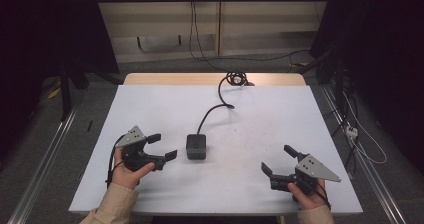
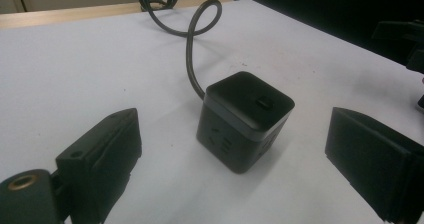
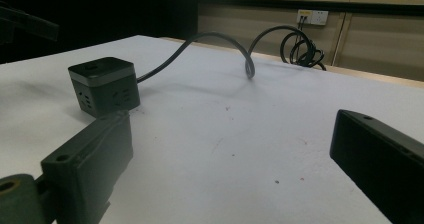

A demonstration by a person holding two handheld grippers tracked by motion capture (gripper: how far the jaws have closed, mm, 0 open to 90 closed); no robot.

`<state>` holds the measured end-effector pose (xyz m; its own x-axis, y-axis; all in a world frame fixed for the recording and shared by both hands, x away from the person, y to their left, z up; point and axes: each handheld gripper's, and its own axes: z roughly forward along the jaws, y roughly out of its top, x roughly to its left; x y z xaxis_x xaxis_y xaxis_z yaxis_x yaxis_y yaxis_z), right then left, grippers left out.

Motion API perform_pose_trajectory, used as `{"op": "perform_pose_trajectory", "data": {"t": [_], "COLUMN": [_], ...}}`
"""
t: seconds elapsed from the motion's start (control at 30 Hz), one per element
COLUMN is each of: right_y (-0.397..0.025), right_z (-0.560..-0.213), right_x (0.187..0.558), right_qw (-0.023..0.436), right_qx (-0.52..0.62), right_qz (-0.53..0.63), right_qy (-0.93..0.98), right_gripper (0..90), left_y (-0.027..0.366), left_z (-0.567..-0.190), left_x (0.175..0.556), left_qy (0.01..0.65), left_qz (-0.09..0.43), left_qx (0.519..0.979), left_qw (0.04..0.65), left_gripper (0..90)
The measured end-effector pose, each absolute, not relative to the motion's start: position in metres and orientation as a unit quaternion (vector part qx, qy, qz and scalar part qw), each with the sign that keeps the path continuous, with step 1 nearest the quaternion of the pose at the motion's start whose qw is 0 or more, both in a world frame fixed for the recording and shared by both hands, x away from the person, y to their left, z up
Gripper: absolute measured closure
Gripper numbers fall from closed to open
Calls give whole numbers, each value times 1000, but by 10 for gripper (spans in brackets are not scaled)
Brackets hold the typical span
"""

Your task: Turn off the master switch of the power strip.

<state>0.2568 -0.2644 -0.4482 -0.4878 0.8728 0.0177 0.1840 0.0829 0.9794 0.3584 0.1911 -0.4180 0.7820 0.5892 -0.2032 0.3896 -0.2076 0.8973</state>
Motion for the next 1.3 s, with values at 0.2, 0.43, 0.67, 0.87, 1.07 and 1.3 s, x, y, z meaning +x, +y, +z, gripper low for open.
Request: {"op": "perform_pose_trajectory", "data": {"t": [0.2,0.43,0.67,0.87,1.07,1.3], "right_y": [-265,-264,-264,-264,-264,-264], "right_z": [-448,-448,-448,-449,-448,-449], "right_x": [257,257,257,257,257,257], "right_qw": [314,313,313,313,313,312], "right_qx": [398,397,397,397,398,398], "right_qz": [549,548,549,548,547,546], "right_qy": [664,666,666,667,667,668], "right_gripper": [29,29,30,30,30,30], "left_y": [200,208,216,221,226,233], "left_z": [-420,-425,-427,-430,-432,-435], "left_x": [356,355,353,352,350,349], "left_qy": [317,320,325,325,323,330], "left_qz": [98,97,100,101,107,110], "left_qx": [771,772,771,773,775,777], "left_qw": [544,541,539,535,532,525], "left_gripper": [70,64,64,64,64,64]}}
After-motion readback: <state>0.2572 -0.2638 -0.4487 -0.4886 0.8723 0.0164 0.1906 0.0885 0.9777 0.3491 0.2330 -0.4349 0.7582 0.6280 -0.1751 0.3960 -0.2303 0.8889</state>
